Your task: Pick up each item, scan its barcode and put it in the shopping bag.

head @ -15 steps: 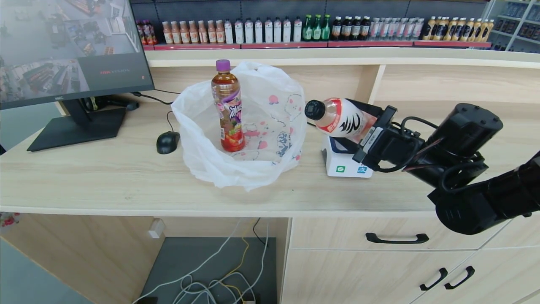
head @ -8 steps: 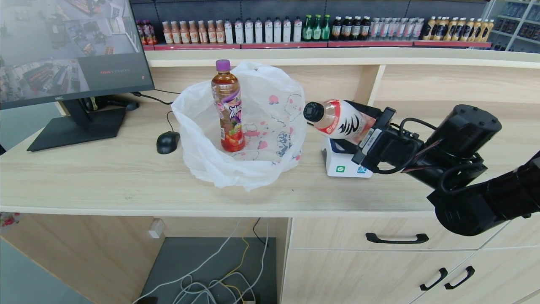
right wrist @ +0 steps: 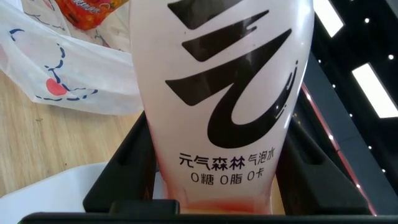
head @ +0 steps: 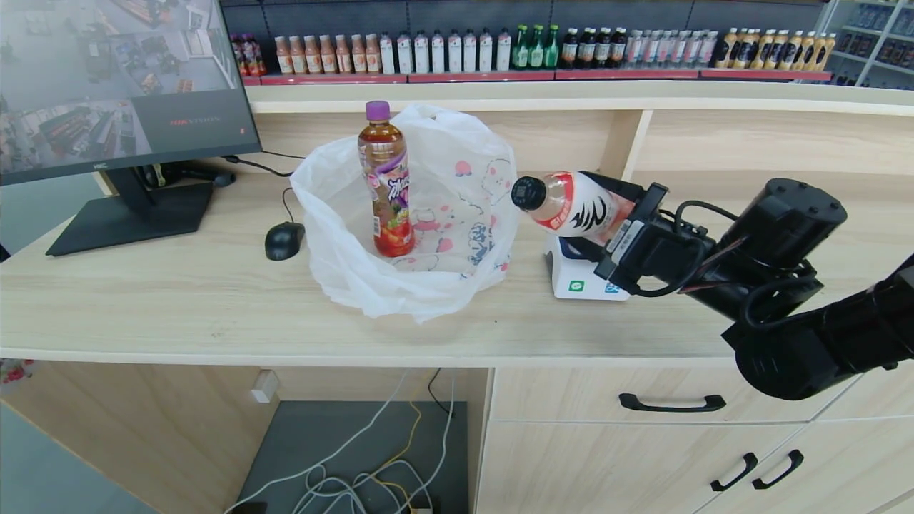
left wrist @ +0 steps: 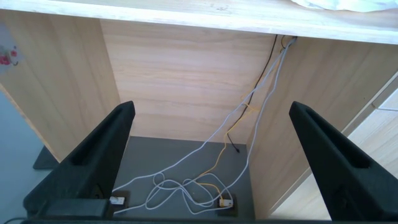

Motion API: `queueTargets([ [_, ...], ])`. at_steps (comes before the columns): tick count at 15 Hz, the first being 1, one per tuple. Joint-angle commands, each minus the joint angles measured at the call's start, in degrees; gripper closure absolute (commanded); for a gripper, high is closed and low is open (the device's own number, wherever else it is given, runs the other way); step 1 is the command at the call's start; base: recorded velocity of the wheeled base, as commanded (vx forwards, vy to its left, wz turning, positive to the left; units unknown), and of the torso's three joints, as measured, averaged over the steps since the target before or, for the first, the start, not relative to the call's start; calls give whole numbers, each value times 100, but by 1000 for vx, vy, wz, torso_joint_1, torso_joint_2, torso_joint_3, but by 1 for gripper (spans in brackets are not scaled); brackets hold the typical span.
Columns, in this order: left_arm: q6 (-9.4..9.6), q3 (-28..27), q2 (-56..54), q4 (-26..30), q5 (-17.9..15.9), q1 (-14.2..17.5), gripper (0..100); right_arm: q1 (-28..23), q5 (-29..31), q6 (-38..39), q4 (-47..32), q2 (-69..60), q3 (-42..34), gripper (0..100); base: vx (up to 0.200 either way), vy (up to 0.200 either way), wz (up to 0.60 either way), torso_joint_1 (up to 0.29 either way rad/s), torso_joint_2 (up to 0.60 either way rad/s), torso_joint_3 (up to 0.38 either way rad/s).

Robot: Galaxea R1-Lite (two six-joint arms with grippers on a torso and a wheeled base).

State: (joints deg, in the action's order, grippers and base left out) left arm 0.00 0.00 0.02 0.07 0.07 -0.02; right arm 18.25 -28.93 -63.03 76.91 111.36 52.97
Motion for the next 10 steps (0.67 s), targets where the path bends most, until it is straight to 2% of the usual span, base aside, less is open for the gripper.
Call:
queueTargets([
  [1,0,0,-2,1,1,-6,0,3,1,-8,-1,17,3,100,0,0,0,0,0,0],
  [10,0,0,-2,1,1,-6,0,12,-8,45,-62,-36,91,100,0,0,0,0,0,0],
])
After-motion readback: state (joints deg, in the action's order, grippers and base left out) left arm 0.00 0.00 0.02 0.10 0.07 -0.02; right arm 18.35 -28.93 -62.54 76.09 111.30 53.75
